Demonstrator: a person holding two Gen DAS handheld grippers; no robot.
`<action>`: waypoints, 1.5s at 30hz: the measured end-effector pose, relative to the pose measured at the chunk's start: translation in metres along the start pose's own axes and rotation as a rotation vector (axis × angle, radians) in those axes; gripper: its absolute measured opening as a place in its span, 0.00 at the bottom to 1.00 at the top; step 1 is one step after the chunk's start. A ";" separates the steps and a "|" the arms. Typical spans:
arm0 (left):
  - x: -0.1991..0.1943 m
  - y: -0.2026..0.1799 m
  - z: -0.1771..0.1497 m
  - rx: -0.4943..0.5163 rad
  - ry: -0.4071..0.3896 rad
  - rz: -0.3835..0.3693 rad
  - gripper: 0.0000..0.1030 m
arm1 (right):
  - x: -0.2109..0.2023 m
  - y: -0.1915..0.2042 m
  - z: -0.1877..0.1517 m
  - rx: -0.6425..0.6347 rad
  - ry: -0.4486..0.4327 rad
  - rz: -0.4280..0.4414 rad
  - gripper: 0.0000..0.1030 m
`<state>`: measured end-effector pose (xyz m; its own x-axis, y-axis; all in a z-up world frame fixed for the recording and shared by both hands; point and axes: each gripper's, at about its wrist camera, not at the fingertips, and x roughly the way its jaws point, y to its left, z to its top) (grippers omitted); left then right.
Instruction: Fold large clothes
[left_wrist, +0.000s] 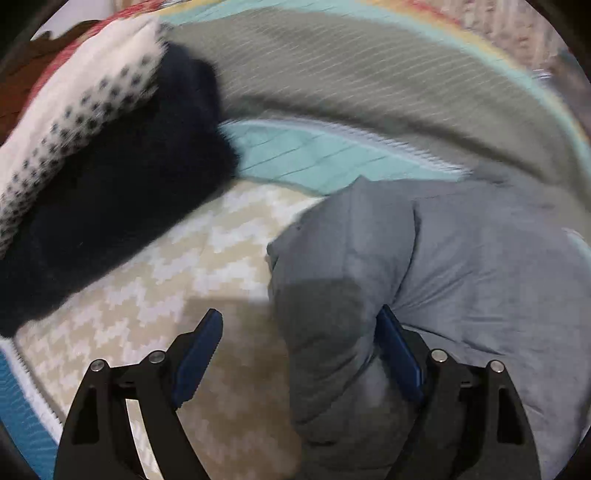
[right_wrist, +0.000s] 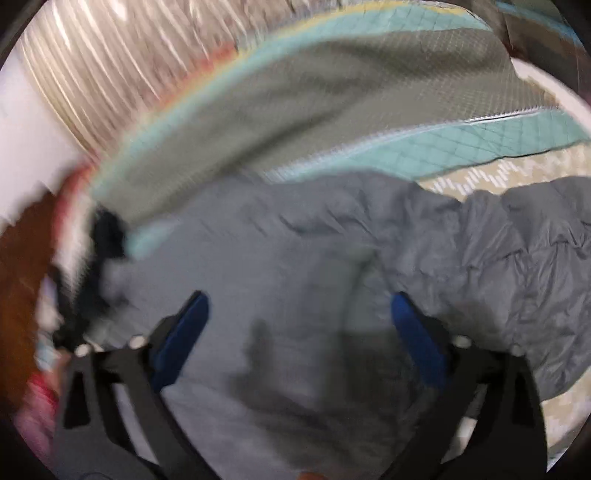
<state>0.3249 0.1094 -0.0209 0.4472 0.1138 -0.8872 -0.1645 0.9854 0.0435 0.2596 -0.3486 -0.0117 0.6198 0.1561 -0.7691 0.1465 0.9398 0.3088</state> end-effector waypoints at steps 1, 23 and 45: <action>0.006 0.005 -0.002 -0.021 0.003 -0.003 0.96 | 0.008 0.004 -0.002 -0.002 0.018 0.015 0.21; -0.114 0.036 -0.125 -0.088 -0.213 -0.085 0.96 | -0.147 -0.231 -0.180 0.876 -0.446 0.110 0.46; -0.108 0.032 -0.168 0.039 -0.139 -0.168 0.96 | -0.264 -0.262 -0.068 0.724 -0.709 0.032 0.06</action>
<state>0.1235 0.1072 -0.0009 0.5824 -0.0385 -0.8120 -0.0450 0.9958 -0.0795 0.0045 -0.6158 0.0725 0.9121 -0.2596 -0.3172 0.4075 0.4916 0.7696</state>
